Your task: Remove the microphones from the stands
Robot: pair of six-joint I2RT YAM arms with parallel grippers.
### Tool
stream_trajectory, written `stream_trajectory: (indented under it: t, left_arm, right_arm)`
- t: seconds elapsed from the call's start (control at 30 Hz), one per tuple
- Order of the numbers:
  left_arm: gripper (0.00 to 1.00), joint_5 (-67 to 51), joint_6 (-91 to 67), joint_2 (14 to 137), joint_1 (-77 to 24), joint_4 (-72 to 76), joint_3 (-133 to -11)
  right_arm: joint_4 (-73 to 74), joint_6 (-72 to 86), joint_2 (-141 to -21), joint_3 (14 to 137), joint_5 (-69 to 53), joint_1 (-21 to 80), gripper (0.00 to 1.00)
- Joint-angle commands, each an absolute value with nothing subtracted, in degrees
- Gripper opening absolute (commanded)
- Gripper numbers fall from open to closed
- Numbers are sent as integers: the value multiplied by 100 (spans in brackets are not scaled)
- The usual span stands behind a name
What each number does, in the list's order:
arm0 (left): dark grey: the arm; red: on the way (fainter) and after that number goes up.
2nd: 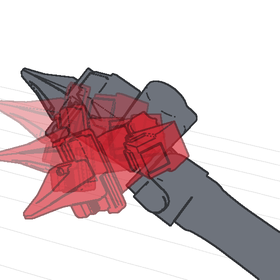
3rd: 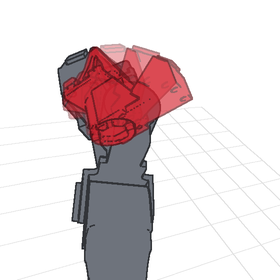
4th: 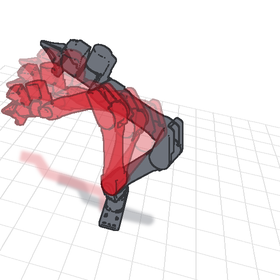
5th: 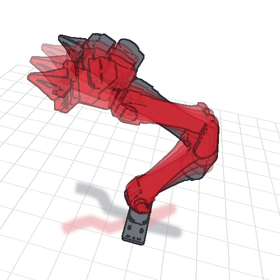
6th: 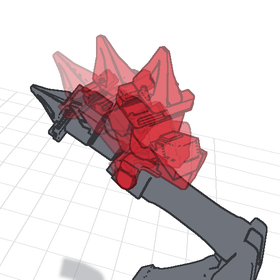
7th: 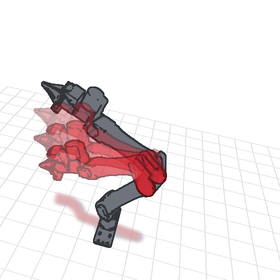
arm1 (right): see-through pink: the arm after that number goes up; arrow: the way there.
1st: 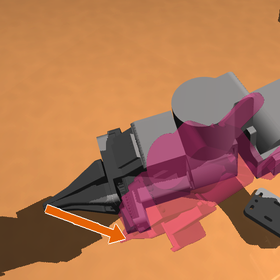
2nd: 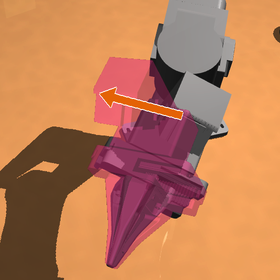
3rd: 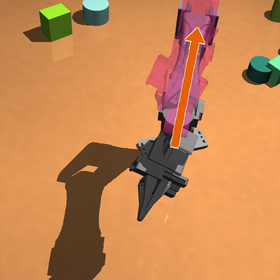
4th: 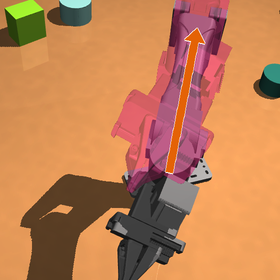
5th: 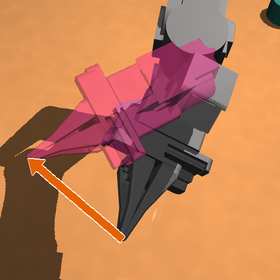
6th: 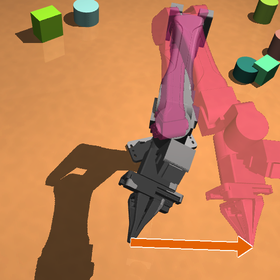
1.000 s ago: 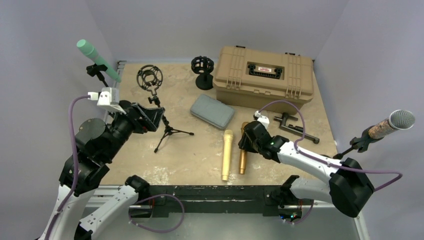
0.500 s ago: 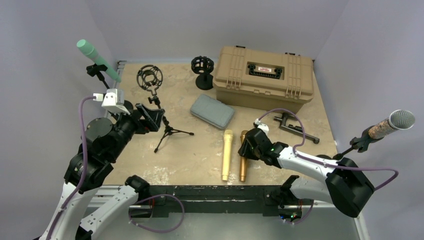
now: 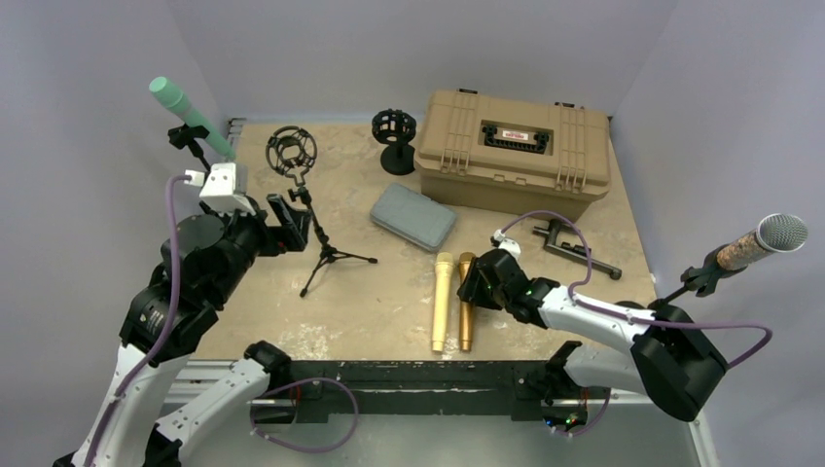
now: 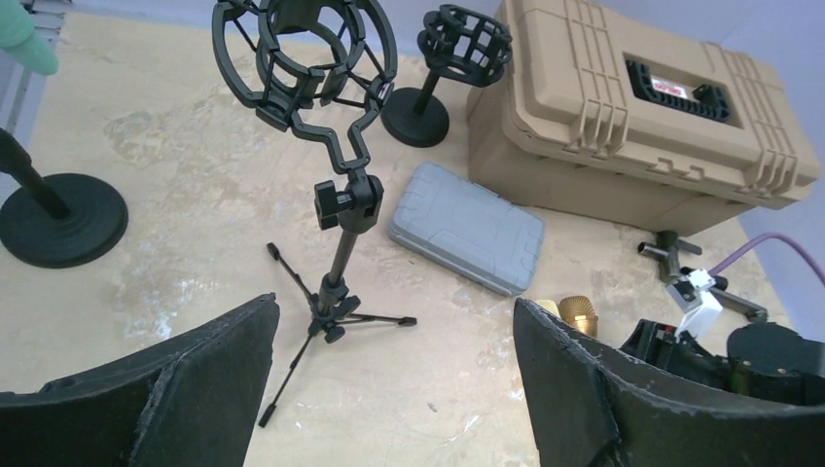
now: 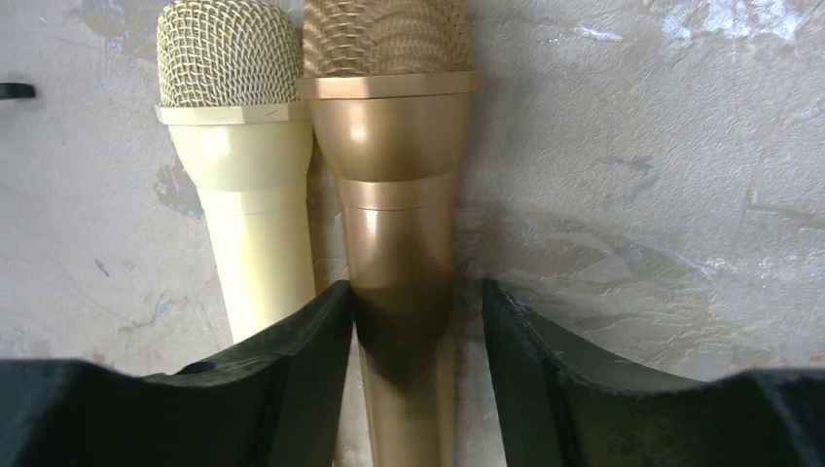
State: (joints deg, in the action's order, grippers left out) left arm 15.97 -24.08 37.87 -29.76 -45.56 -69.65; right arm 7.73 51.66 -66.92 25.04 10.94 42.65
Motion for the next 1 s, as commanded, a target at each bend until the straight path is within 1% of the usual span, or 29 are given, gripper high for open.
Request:
stream_trajectory:
  t: [0.0, 0.2, 0.27, 0.4, 0.6, 0.67, 0.8, 0.87, 0.9, 0.97]
  left_arm:
    - [87, 1687, -2182, 4113, -2986, -4840, -7308]
    - [87, 1487, -2186, 4357, -2984, -4779, -7305]
    - [87, 1624, -2214, 4524, -2984, -4881, -7383]
    - [87, 2048, -2243, 4855, -2979, -5124, -7667]
    - [83, 2192, -2133, 5070, -2975, -4978, -7768]
    - [82, 2164, -2142, 5134, -2972, -4983, -7807]
    - [82, 2078, -2216, 5117, -2965, -4940, -7766]
    - [82, 2061, -2259, 5074, -2975, -4917, -7735]
    - [82, 2031, -2285, 5052, -2969, -4907, -7723]
    - [82, 1898, -2355, 4986, -2977, -4868, -7682]
  right_arm:
    - [828, 5106, -6539, 2495, 1235, 4281, 53]
    - [939, 4876, -6359, 2673, 1243, 4282, 62]
    - [1041, 4739, -6244, 2776, 1312, 4286, 66]
    - [1135, 4358, -5952, 2999, 1321, 4276, 71]
    - [1499, 3481, -6026, 3684, 1712, 4278, 73]
    - [1470, 3269, -6094, 3941, 1635, 4285, 73]
    - [841, 3061, -6244, 4405, 651, 4288, 73]
    - [191, 3153, -6418, 4549, -175, 4283, 72]
    - [-251, 3300, -6563, 4583, -818, 4297, 72]
    - [-1217, 3720, -6917, 4628, -1642, 4331, 72]
